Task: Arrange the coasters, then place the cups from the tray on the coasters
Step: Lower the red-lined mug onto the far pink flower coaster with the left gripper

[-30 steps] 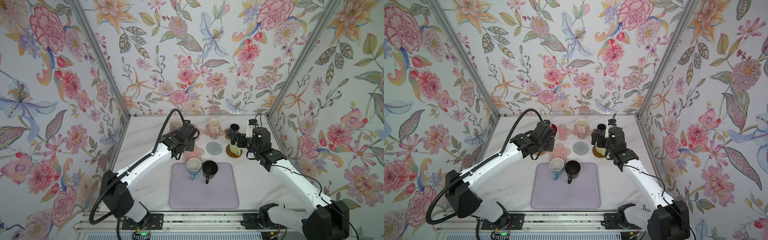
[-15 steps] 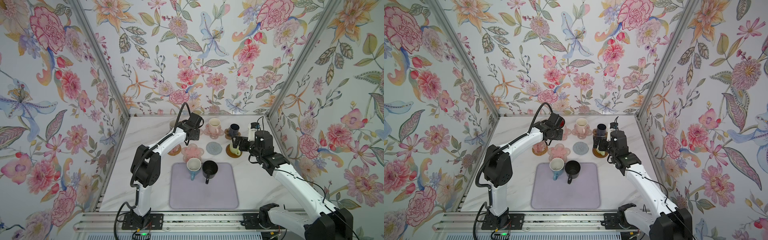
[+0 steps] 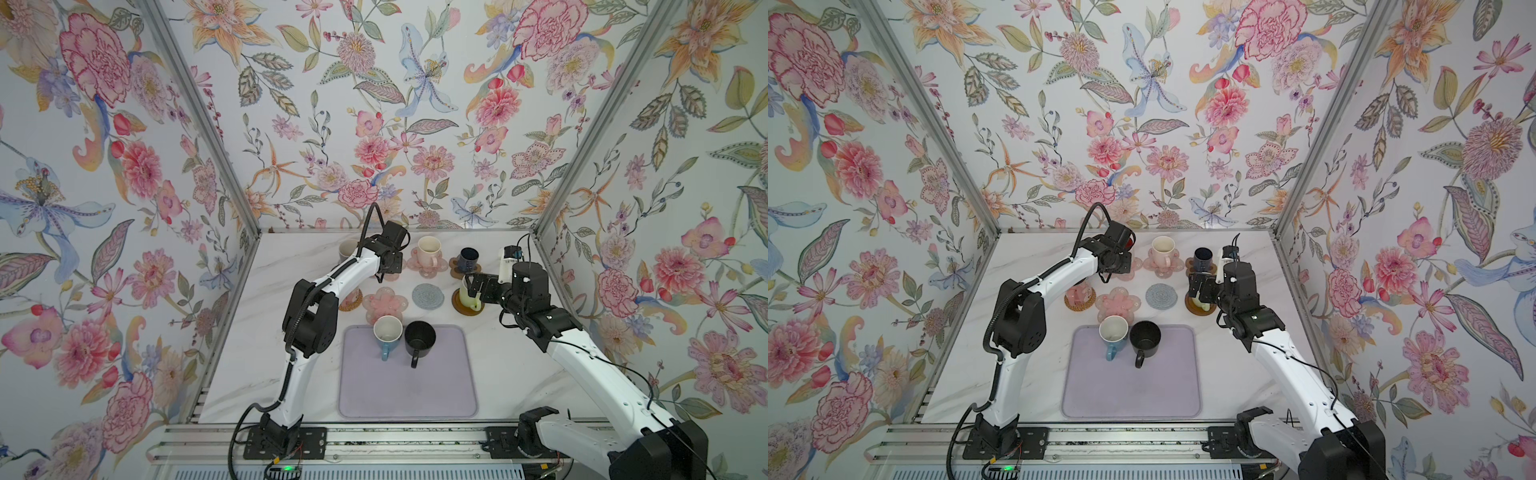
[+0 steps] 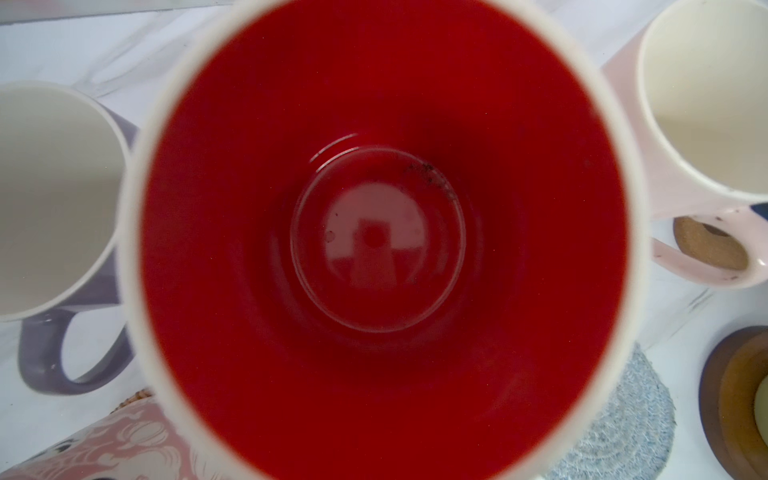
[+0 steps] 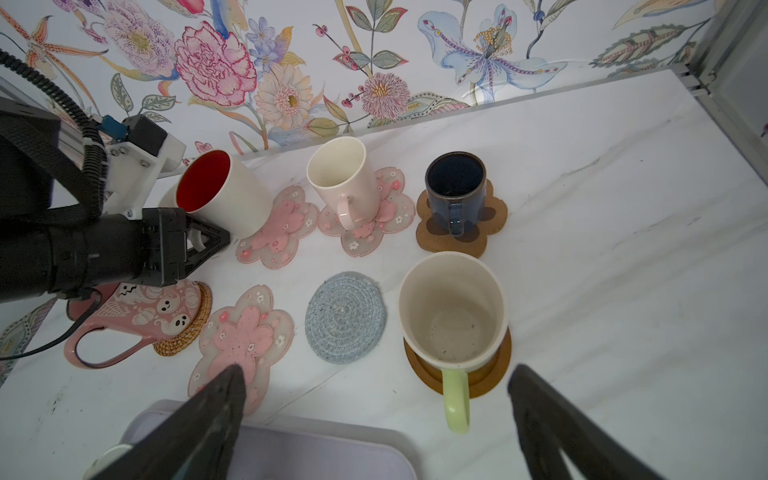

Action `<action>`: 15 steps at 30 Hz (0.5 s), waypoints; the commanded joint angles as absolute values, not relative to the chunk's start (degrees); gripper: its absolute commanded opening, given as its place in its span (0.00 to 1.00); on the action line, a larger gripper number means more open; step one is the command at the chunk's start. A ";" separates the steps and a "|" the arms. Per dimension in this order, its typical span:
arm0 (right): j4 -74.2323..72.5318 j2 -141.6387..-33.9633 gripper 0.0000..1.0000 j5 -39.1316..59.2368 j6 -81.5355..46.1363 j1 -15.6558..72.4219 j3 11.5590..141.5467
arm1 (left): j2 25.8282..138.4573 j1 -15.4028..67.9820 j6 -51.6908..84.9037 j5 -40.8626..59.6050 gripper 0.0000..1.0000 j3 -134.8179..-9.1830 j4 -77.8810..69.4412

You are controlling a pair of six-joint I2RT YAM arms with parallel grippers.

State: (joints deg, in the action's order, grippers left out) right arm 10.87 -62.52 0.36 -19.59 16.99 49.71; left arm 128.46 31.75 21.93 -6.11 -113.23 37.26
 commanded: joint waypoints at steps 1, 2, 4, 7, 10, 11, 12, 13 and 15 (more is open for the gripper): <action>11.23 -62.40 0.99 1.45 -20.08 16.59 49.49 | 129.52 30.60 23.35 -5.98 0.00 -116.45 35.88; 11.12 -62.48 0.99 1.51 -20.17 16.52 49.49 | 129.76 30.63 23.55 -6.13 0.00 -116.46 35.71; 11.16 -62.75 0.99 1.55 -20.21 16.42 49.65 | 130.46 30.46 24.13 -6.26 0.00 -116.62 35.25; 11.25 -62.78 0.99 1.94 -20.30 16.04 49.63 | 131.69 30.20 24.78 -5.30 0.00 -117.53 34.80; 11.30 -62.61 0.99 1.94 -20.36 15.82 49.49 | 132.74 30.06 25.00 -5.26 0.00 -118.77 34.82; 11.33 -62.51 0.99 1.94 -20.35 15.87 49.40 | 132.96 30.06 25.05 -5.24 0.00 -118.98 34.72; 11.33 -62.39 0.99 1.95 -20.39 15.89 49.25 | 133.28 29.97 25.04 -5.20 0.00 -119.24 34.63; 11.29 -62.31 0.99 1.94 -20.37 15.84 49.22 | 133.52 30.05 24.98 -5.16 0.00 -119.50 34.61; 11.29 -62.14 0.99 1.68 -20.37 15.82 48.96 | 134.11 29.77 24.88 -5.17 0.00 -120.19 34.99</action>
State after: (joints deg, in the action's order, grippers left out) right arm 10.90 -62.61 1.32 -19.62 16.03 49.71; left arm 133.80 30.57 24.12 -4.69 -116.88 37.21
